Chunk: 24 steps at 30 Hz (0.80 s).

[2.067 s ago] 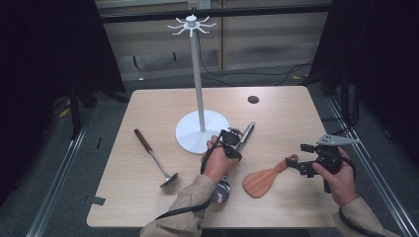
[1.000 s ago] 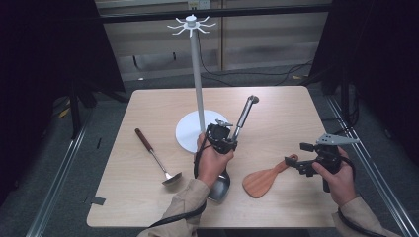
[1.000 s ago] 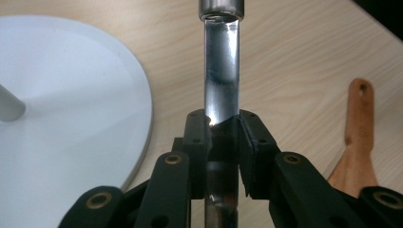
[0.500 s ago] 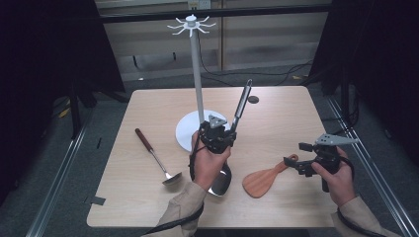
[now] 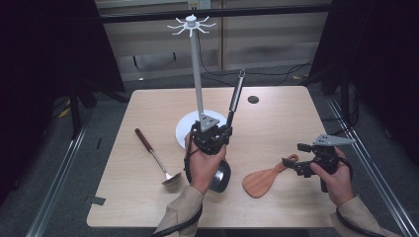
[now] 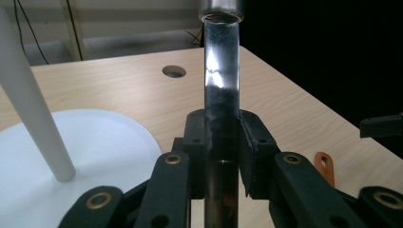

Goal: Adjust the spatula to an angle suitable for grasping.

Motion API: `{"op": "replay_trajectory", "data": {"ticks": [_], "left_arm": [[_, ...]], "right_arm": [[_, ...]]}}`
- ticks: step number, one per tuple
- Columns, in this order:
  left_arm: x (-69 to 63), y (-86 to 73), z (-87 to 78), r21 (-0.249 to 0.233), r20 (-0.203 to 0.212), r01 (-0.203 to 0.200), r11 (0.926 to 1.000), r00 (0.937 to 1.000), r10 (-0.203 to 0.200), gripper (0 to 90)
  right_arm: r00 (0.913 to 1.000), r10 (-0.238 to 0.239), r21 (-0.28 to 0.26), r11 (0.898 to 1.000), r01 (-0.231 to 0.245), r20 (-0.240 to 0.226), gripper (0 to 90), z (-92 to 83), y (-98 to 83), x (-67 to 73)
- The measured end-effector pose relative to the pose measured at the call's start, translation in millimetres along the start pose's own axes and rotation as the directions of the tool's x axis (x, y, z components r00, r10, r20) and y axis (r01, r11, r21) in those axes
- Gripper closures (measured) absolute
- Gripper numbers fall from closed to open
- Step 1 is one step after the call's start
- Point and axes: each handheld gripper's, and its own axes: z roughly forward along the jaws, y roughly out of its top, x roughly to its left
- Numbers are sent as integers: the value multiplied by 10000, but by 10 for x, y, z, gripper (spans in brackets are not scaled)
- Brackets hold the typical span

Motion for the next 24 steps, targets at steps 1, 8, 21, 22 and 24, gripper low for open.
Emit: {"op": "replay_trajectory", "data": {"ticks": [1, 8, 21, 22, 24], "left_arm": [[1, 6, -14, -81, -25, -9, 10000, 10000, 9, 753], [0, 39, -106, -717, -181, -62, 9974, 9998, 49, 753], [52, 36, -276, -1635, -417, 139, 9864, 9989, -210, 753], [42, 37, -286, -1710, -490, 228, 9850, 9983, -316, 753], [50, 45, -311, -1765, -498, 91, 9843, 9986, -181, 753]], "right_arm": [[10000, -31, -15, 10000, 31, -9, 50, 3, 1, 2], [9999, -98, 42, 9999, 98, 26, 50, 13, -6, -2], [9999, -130, 3, 9999, 130, -54, 50, 22, 10, 8], [9999, -124, -8, 9999, 124, -50, 50, 23, 11, 7], [9999, -163, 43, 9999, 163, -44, 50, 25, 10, 5]]}}
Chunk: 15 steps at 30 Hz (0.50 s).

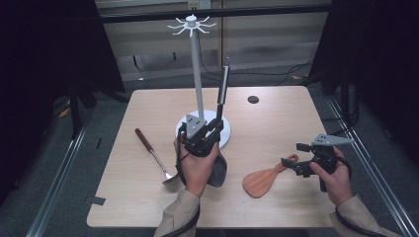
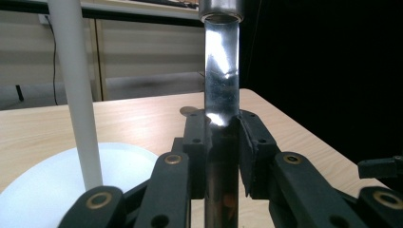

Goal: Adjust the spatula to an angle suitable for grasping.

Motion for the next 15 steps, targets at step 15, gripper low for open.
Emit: {"op": "replay_trajectory", "data": {"ticks": [15], "left_arm": [[24, 84, -125, -924, -152, 195, 9955, 9997, -209, 753]], "right_arm": [[9999, -44, 4, 10000, 44, -121, 50, 32, 17, 6]]}}
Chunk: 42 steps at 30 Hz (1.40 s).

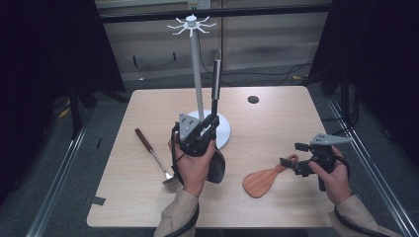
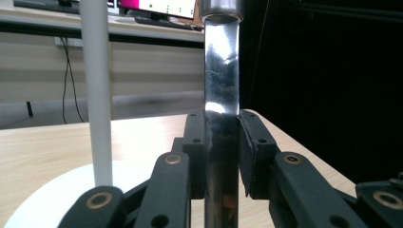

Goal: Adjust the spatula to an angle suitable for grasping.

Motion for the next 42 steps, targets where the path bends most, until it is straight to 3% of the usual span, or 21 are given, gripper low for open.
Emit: {"op": "replay_trajectory", "data": {"ticks": [6, 11, 22, 32, 34, 42], "left_arm": [[42, 32, -47, -293, -217, -176, 9994, 9996, 170, 753], [79, 52, -73, -480, -258, 74, 9988, 9996, -86, 753], [125, 139, -165, -1033, -615, -41, 9946, 9981, -22, 753], [100, 209, -249, -1432, -779, -249, 9894, 9969, 138, 753], [101, 228, -268, -1462, -914, -498, 9880, 9951, 367, 753], [140, 256, -270, -1555, -1148, -574, 9862, 9926, 396, 752]], "right_arm": [[10000, 49, 3, 10000, -49, -8, 50, 9, -3, 5], [10000, 18, 49, 10000, -18, -12, 50, 13, -6, 6], [10000, -31, 47, 10000, 31, -54, 50, 19, -9, 1], [10000, -9, 73, 10000, 10, -90, 50, 22, -8, 5], [9999, -32, 114, 9999, 34, -129, 50, 28, -10, 7], [9999, -54, 107, 9999, 55, -160, 50, 29, -8, 7]]}}
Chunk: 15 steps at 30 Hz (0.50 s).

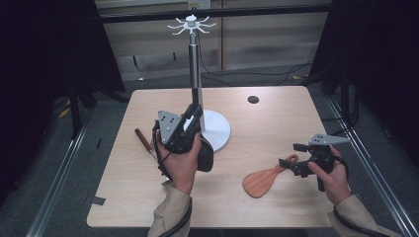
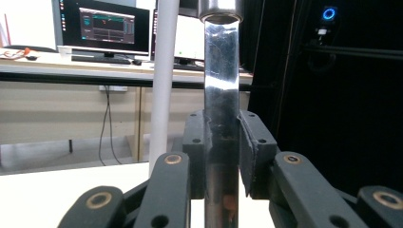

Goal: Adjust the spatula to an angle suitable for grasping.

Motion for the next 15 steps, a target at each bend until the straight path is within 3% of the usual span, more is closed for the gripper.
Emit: {"op": "replay_trajectory", "data": {"ticks": [7, 15], "left_arm": [[50, 4, 46, 43, -284, -109, 9999, 9995, 110, 752], [97, -49, 134, 211, -408, 117, 9997, 9991, -108, 752]], "right_arm": [[10000, -29, 16, 10000, 29, -42, 50, 6, -1, 0], [10000, 53, 23, 10000, -53, -56, 50, 0, -3, -7]]}}
